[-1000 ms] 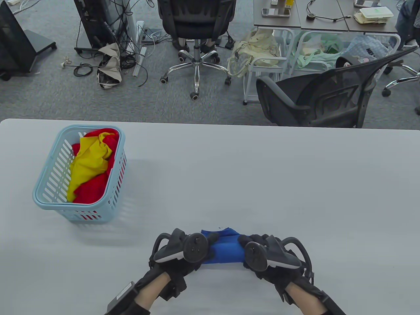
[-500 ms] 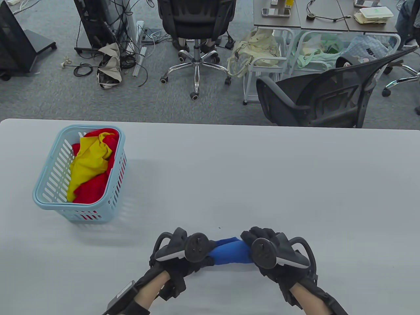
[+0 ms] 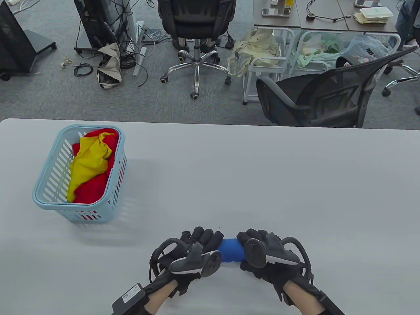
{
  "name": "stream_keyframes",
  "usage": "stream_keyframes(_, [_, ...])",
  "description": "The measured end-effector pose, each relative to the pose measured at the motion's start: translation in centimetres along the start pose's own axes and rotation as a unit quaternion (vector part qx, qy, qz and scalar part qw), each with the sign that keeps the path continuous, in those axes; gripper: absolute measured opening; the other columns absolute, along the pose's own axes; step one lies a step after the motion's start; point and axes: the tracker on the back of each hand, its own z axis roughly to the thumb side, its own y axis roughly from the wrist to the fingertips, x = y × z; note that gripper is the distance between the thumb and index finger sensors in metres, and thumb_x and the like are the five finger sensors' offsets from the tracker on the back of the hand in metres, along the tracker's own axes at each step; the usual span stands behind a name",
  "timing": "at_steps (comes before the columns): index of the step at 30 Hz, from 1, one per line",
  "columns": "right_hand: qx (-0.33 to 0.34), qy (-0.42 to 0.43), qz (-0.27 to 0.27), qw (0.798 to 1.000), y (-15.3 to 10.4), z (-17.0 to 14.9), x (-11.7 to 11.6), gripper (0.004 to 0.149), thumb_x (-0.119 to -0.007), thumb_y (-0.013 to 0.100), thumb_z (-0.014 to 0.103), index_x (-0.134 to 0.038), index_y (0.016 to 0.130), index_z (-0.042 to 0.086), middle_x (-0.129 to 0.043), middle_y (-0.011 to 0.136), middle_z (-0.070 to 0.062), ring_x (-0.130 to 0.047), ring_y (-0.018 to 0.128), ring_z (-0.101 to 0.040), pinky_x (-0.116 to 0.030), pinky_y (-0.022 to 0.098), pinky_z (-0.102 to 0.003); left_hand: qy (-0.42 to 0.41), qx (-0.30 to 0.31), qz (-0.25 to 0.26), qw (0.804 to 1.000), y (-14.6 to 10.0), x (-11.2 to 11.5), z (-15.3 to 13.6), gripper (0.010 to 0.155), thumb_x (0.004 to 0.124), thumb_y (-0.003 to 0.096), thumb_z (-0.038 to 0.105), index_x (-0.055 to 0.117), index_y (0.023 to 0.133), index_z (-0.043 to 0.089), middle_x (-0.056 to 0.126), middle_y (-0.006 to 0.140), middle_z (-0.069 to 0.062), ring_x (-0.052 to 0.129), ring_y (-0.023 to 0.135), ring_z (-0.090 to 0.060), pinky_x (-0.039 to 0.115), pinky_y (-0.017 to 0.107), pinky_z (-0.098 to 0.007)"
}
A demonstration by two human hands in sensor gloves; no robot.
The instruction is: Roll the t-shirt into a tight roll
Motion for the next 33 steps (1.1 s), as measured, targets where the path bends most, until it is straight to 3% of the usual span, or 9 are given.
stream_keyframes(11, [-0.053, 0.020, -0.010, 0.998, 0.0, -3.0, 0.4, 0.082, -0.062, 0.061, 0.058, -0.015, 0.120, 0.026, -0.030, 0.126, -0.012, -0.047, 0.114, -0.045, -0.046, 0.075, -0.063, -0.023, -0.031, 0.063, 0.997, -0.7, -1.0, -2.3, 0.072, 0.049, 0.0548, 0.059, 0.035, 0.117, 0.026, 0.061, 0.121, -0.004, 0.074, 0.106, -0.029, 0.067, 0.077, -0.052])
stream_keyframes(14, [-0.150, 0.031, -0.025, 0.988, -0.6, -6.7, 0.5, 0.083, -0.063, 0.061, 0.060, -0.020, 0.121, 0.023, -0.038, 0.125, -0.014, -0.054, 0.111, -0.045, -0.045, 0.075, -0.063, -0.044, -0.090, 0.072, 0.992, -1.5, -1.0, -5.5, 0.072, 0.048, 0.0557, 0.058, 0.036, 0.117, 0.023, 0.063, 0.120, -0.007, 0.076, 0.105, -0.031, 0.068, 0.076, -0.052])
stream_keyframes(17, [-0.310, -0.035, -0.035, 0.949, -1.3, -10.2, 0.5, 0.085, -0.061, 0.061, 0.062, -0.025, 0.122, 0.016, -0.047, 0.121, -0.018, -0.057, 0.108, -0.047, -0.042, 0.074, -0.065, -0.074, -0.118, 0.093, 0.986, -2.4, -1.6, -7.2, 0.072, 0.047, 0.0559, 0.058, 0.036, 0.118, 0.023, 0.061, 0.121, -0.009, 0.073, 0.106, -0.033, 0.065, 0.077, -0.054])
stream_keyframes(21, [-0.401, 0.013, -0.031, 0.916, -2.2, -13.5, 0.0, 0.088, -0.051, 0.060, 0.067, -0.031, 0.121, 0.007, -0.059, 0.112, -0.020, -0.069, 0.099, -0.044, -0.050, 0.072, -0.063, -0.072, -0.133, 0.113, 0.982, -2.7, -2.1, -7.7, 0.072, 0.046, 0.0565, 0.059, 0.033, 0.119, 0.024, 0.054, 0.124, -0.010, 0.065, 0.111, -0.035, 0.057, 0.081, -0.057])
stream_keyframes(24, [-0.400, 0.061, -0.028, 0.914, -3.4, -14.4, 0.4, 0.090, -0.046, 0.060, 0.066, -0.021, 0.121, 0.004, -0.050, 0.116, -0.024, -0.062, 0.103, -0.049, -0.049, 0.072, -0.064, -0.063, -0.140, 0.113, 0.982, -2.8, -2.1, -7.8, 0.073, 0.045, 0.0564, 0.059, 0.031, 0.119, 0.024, 0.045, 0.127, -0.011, 0.056, 0.115, -0.036, 0.052, 0.083, -0.057])
stream_keyframes(27, [-0.338, 0.068, -0.064, 0.936, -5.1, -13.3, 1.7, 0.083, -0.046, 0.063, 0.059, -0.009, 0.120, 0.011, -0.018, 0.123, -0.026, -0.033, 0.111, -0.056, -0.042, 0.074, -0.066, -0.075, -0.147, 0.118, 0.979, -3.1, -2.2, -8.3, 0.072, 0.044, 0.0570, 0.058, 0.030, 0.119, 0.025, 0.037, 0.128, -0.012, 0.049, 0.116, -0.038, 0.050, 0.083, -0.057])
stream_keyframes(29, [-0.270, 0.070, -0.065, 0.958, -5.5, -12.3, 1.9, 0.078, -0.047, 0.064, 0.057, -0.012, 0.121, 0.018, -0.013, 0.125, -0.022, -0.024, 0.113, -0.056, -0.040, 0.075, -0.065, -0.085, -0.148, 0.123, 0.978, -3.3, -2.4, -8.6, 0.067, 0.044, 0.0594, 0.053, 0.030, 0.119, 0.025, 0.036, 0.128, -0.012, 0.048, 0.116, -0.039, 0.050, 0.083, -0.057])
stream_keyframes(31, [-0.246, 0.086, -0.033, 0.965, -4.9, -11.5, 1.2, 0.078, -0.050, 0.063, 0.058, -0.024, 0.123, 0.014, -0.021, 0.124, -0.024, -0.025, 0.113, -0.057, -0.045, 0.074, -0.064, -0.090, -0.151, 0.128, 0.976, -3.4, -2.5, -8.8, 0.067, 0.044, 0.0596, 0.053, 0.029, 0.119, 0.025, 0.034, 0.128, -0.013, 0.047, 0.117, -0.039, 0.049, 0.083, -0.057])
stream_keyframes(33, [-0.233, 0.082, 0.036, 0.968, -3.5, -11.1, 0.0, 0.082, -0.049, 0.063, 0.058, -0.011, 0.120, 0.012, 0.001, 0.117, -0.029, -0.007, 0.106, -0.060, -0.032, 0.074, -0.065, -0.092, -0.153, 0.131, 0.975, -3.6, -2.6, -8.9, 0.068, 0.044, 0.0594, 0.054, 0.028, 0.119, 0.024, 0.034, 0.128, -0.013, 0.046, 0.117, -0.040, 0.049, 0.083, -0.057])
